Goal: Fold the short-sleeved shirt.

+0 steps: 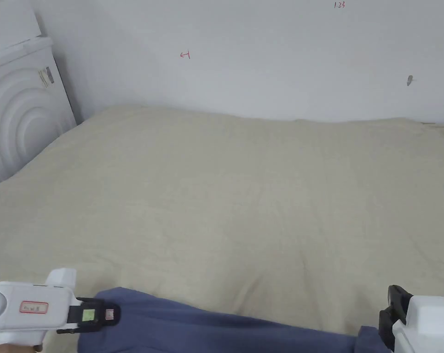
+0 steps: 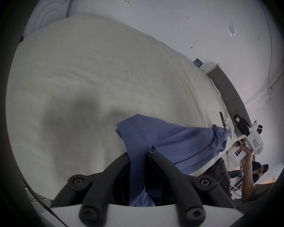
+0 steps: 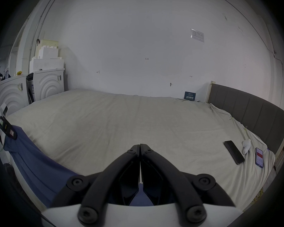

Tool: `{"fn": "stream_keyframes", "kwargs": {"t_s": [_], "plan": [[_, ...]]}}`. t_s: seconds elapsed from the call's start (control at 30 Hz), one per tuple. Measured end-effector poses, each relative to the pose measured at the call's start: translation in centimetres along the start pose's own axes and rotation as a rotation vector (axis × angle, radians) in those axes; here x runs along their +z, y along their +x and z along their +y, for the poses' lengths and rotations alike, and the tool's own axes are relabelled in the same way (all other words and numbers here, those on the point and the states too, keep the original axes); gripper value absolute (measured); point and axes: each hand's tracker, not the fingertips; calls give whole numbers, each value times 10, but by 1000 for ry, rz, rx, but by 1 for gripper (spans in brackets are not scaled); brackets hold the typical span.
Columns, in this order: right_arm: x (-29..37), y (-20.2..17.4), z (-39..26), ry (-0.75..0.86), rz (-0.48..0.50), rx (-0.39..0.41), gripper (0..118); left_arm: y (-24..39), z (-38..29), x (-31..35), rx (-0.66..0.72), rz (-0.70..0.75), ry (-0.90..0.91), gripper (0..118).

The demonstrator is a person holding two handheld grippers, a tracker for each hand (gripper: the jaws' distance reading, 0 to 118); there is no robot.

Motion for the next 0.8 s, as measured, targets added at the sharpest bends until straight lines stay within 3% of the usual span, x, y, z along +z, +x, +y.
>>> {"fn": "stream_keyframes", "kwargs": {"t_s": [0.33, 0.4, 0.53, 0.8], "plan": [[-7, 1, 2, -5, 5, 9, 0, -36, 19, 61, 12, 286, -20, 0], [-8, -1, 2, -4, 14, 15, 0, -42, 22, 63, 31, 283, -45, 0], [-9, -7, 3, -5, 30, 15, 0, -30, 24, 70, 27, 213, -58, 0], [-8, -16, 2, -4, 52, 23, 0, 37, 28, 56, 109, -135, -69, 0]]}}
